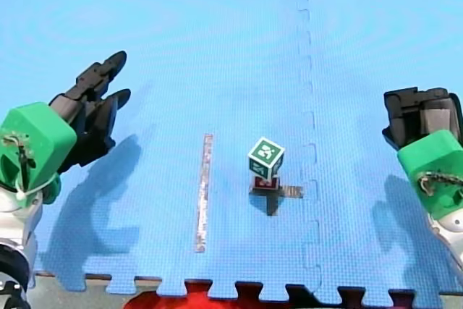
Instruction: Stack cube left
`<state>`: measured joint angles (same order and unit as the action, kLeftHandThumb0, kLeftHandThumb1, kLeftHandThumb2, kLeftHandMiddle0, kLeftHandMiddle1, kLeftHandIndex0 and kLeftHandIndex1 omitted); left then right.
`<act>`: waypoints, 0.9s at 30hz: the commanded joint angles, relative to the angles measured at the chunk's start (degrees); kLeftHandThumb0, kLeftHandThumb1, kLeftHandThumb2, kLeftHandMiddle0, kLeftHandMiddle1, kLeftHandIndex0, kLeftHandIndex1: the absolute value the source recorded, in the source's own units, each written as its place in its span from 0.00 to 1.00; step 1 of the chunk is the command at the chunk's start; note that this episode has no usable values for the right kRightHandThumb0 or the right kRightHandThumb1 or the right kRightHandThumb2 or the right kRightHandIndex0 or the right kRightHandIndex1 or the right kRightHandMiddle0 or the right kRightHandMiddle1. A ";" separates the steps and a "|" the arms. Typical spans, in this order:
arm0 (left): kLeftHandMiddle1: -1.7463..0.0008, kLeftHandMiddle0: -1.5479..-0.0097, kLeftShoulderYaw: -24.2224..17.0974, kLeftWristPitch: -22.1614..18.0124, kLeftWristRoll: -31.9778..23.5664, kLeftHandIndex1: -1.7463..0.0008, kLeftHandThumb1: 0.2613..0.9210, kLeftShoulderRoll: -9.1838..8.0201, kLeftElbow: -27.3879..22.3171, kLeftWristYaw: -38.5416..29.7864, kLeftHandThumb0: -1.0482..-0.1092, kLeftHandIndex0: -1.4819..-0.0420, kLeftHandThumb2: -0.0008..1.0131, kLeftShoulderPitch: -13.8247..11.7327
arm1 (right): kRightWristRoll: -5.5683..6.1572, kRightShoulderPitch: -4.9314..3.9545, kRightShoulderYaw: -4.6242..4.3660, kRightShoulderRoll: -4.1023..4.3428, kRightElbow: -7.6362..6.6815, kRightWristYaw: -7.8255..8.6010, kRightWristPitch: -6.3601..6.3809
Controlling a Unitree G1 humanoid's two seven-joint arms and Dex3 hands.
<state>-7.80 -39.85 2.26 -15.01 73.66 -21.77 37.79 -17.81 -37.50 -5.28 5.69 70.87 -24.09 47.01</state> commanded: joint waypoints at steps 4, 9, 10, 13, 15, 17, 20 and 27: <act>0.97 0.80 -0.56 -0.84 -0.83 0.99 1.00 -0.46 -0.18 -0.64 0.00 0.92 0.80 -0.57 | -0.12 0.80 0.12 0.83 -0.14 -0.62 0.73; 0.97 0.80 -0.68 -1.18 -0.96 0.99 1.00 -0.27 -0.20 -0.70 0.00 0.92 0.80 -0.74 | -0.25 0.33 0.11 1.01 -0.15 -1.00 0.43; 0.97 0.80 -0.72 -1.25 -0.99 0.99 1.00 -0.22 -0.23 -0.69 0.00 0.92 0.80 -0.73 | -0.19 0.12 0.17 1.05 -0.14 -0.91 0.32; 0.97 0.79 -0.85 -1.37 -1.12 0.99 1.00 -0.11 -0.34 -0.81 0.00 0.91 0.80 -0.68 | -0.23 -0.18 0.17 1.15 -0.19 -0.91 0.16; 0.97 0.78 -0.96 -1.37 -1.20 0.99 1.00 -0.07 -0.35 -0.97 0.00 0.91 0.80 -0.65 | -0.39 -0.21 0.06 1.19 -0.20 -1.09 0.11; 0.97 0.78 -1.11 -1.35 -1.38 0.99 1.00 0.03 -0.32 -1.40 0.00 0.91 0.80 -0.64 | -0.51 -0.22 -0.03 1.21 -0.25 -1.23 0.06; 0.97 0.78 -1.34 -1.47 -1.74 0.99 1.00 0.27 -0.32 -2.25 0.00 0.91 0.80 -0.79 | -0.58 -0.13 -0.08 1.20 -0.31 -1.34 0.05; 0.97 0.78 -2.21 -1.05 -3.13 0.99 1.00 0.77 -0.41 -4.11 0.00 0.90 0.79 -0.81 | -0.43 -0.01 0.02 1.19 -0.37 -1.37 -0.05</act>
<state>-9.69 -41.03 -0.48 -14.18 73.38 -25.67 37.05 -18.32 -37.45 -5.39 6.57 70.63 -25.29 47.11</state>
